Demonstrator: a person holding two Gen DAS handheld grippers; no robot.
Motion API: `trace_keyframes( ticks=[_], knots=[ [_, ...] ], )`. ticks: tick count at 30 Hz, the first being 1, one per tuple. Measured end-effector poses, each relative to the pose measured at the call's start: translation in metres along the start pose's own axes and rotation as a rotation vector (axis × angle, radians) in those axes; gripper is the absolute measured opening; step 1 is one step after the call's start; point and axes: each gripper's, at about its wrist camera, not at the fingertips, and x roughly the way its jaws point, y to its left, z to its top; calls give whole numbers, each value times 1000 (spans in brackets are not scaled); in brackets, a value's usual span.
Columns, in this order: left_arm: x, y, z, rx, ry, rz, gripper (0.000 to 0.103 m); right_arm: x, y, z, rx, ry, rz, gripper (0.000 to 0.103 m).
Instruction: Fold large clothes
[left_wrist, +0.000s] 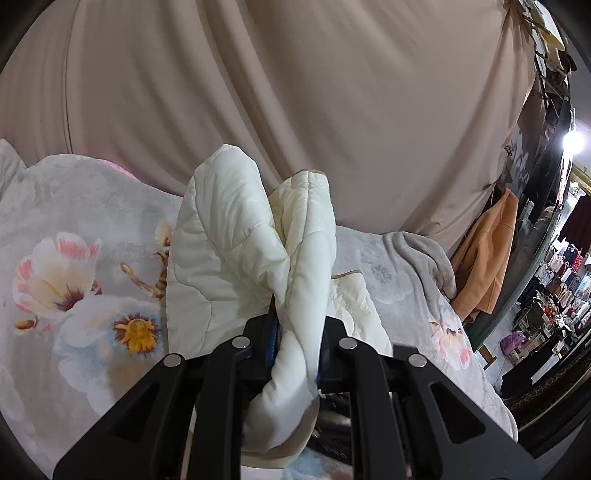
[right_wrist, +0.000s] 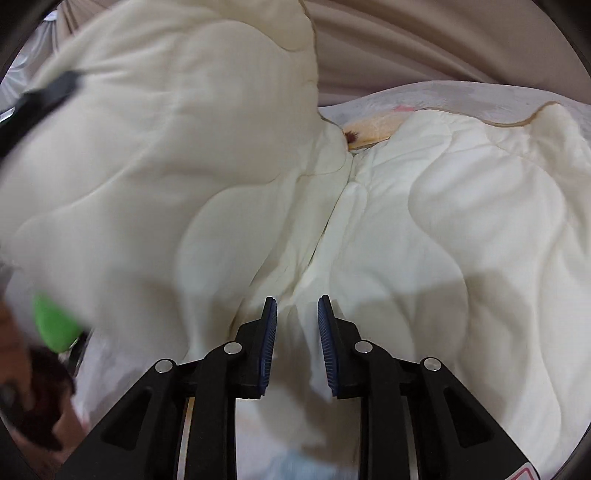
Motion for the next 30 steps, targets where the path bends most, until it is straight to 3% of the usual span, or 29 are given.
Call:
trace_keyframes(
  ticks=[5,10,15,20,23,30],
  knots=[
    [10,-16,0,12,10,-7,13,2,-2,-33,-4,85,45,15],
    [34,-50,-3,59,48,-33,13,23,-19,-40,104,93,128,3],
    [84,-88,-13,102,125,-55,12,21,-39,-40,220,87,203,0],
    [133,-116,-36,142,212,-18,12,-20,-40,-61,207,60,143,2],
    [152,-127,-53,177,241,10,12,-55,-53,-80,209,38,77,11],
    [181,-144,-86,275,270,96,13,-127,-104,-120,344,-65,-27,13]
  ],
)
